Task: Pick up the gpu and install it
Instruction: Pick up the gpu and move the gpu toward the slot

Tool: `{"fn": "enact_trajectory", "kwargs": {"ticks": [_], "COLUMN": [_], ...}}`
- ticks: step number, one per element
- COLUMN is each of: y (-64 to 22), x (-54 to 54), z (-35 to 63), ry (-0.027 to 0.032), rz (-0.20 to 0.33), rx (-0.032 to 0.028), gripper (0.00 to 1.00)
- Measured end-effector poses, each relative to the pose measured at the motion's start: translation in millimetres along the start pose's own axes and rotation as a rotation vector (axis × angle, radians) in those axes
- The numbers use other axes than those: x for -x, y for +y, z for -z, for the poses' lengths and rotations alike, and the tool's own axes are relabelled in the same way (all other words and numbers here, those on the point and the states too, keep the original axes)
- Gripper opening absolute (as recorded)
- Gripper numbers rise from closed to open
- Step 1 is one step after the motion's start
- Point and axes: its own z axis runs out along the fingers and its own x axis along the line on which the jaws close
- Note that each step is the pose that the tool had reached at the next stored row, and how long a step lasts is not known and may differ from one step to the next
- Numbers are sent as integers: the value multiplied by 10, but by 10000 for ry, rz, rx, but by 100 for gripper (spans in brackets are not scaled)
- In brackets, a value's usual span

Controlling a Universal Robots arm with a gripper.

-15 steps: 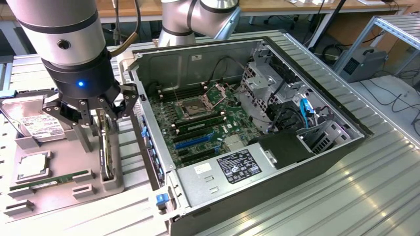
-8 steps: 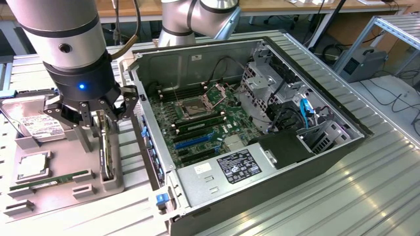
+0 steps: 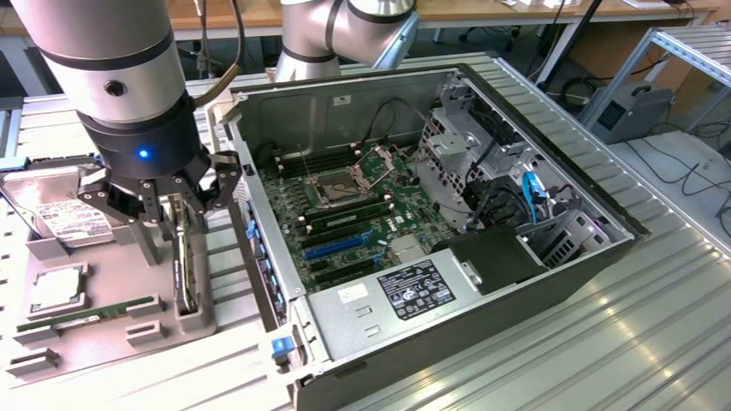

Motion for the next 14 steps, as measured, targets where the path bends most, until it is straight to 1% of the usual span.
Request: {"fn": "enact_trajectory", "kwargs": {"ticks": [14], "y": [-2], "x": [-1], "z": [-50], "ry": [0], "rz": [-1], "rx": [0], "gripper": [42]}}
